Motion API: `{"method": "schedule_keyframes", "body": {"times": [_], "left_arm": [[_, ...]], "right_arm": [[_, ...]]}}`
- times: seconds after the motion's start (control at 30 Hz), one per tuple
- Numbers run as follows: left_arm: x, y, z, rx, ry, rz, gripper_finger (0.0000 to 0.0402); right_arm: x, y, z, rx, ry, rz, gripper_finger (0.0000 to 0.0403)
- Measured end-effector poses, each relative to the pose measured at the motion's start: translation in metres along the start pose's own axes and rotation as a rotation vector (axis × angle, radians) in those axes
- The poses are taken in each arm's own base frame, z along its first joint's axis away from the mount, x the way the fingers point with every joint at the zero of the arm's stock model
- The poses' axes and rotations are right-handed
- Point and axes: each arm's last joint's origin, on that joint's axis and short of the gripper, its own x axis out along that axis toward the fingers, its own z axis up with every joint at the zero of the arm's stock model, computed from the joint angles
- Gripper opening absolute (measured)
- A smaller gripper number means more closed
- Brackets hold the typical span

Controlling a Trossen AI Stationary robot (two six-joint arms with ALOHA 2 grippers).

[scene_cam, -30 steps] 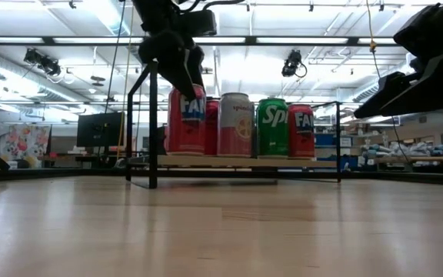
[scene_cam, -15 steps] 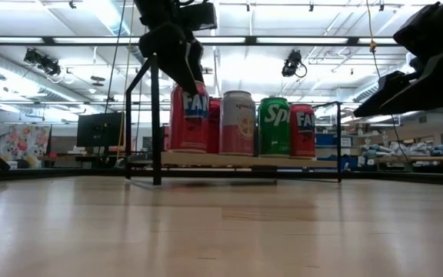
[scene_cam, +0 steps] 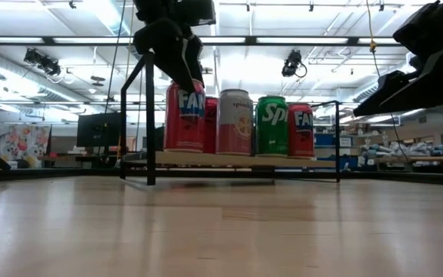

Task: Place canned beverage on shelf
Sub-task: Return to Home Position

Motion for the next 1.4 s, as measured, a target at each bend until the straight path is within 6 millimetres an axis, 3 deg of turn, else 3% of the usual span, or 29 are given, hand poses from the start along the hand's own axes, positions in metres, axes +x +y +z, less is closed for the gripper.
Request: {"method": "schedule_keyframes", "body": {"times": [0.6, 0.87, 1.07, 1.27, 1.4], "left_arm": [[-0.006, -0.007, -0.001, -0.017, 0.025, -0.020, 0.0280], [-0.009, -0.007, -0.003, -0.031, 0.031, -0.020, 0.0272], [-0.032, 0.003, 0.005, -0.084, -0.004, -0.012, 0.0272], [-0.056, 0.013, 0.018, -0.266, -0.065, -0.014, 0.0272], [-0.059, 0.011, 0.017, -0.377, -0.065, -0.076, 0.0272]], "right_arm": [[0.000, 0.000, 0.000, 0.001, -0.001, 0.003, 0.0381], [0.000, 0.000, 0.000, 0.001, -0.001, 0.003, 0.0381], [0.000, 0.000, 0.001, 0.003, -0.006, 0.003, 0.0381], [-0.004, -0.001, 0.007, 0.020, -0.045, 0.028, 0.0381], [-0.010, -0.002, 0.019, 0.042, -0.099, 0.069, 0.0381]]}}
